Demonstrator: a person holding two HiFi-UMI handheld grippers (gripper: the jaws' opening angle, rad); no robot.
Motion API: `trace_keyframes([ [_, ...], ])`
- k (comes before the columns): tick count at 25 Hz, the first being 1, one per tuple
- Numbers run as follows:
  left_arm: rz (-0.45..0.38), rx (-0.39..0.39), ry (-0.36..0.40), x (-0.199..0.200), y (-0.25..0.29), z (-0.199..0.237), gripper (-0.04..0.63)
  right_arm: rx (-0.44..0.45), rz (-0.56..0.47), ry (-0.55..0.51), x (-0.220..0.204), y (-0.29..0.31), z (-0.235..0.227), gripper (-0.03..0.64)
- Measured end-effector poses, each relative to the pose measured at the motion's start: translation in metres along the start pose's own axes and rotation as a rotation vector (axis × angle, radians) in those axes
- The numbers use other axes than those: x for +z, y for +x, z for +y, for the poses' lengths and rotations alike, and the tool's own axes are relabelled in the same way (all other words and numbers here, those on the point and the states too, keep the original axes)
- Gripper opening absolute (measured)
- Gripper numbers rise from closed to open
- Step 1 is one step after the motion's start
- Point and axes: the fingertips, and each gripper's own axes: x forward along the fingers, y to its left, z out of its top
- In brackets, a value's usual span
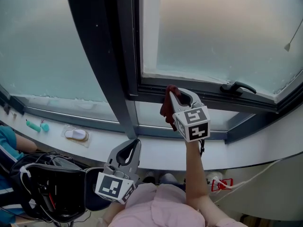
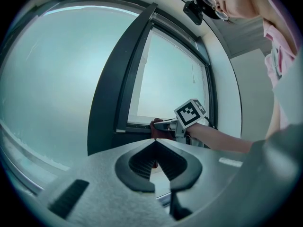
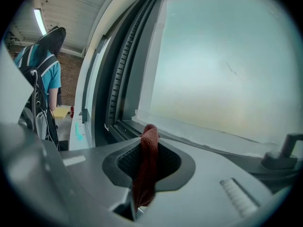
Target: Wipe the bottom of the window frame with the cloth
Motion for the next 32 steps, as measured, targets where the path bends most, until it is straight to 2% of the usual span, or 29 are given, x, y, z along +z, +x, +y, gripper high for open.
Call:
trace_keyframes([
  [9,0.009,-0.014,0.002,-0.004,0.019,-0.024,-0.002,0.006,-0.021,0.013,-0.006,-0.013,-0.021,0.052],
  [17,-0.009,0.037,0.02,0.011,0.029,-0.046,-0.002,0.067,-0.014,-0.015,-0.007,-0.015,-0.02,0.052],
  [23,-0.009,0.11,0.009,-0.004,0.021,-0.055,-0.002,0.063,-0.016,-0.015,-0.01,-0.019,-0.027,0.052],
  [32,-0.055,0.113,0.017,0.006,0.03,-0.061,-0.002,0.073,-0.008,-0.037,-0.011,-0.022,-0.027,0.052],
])
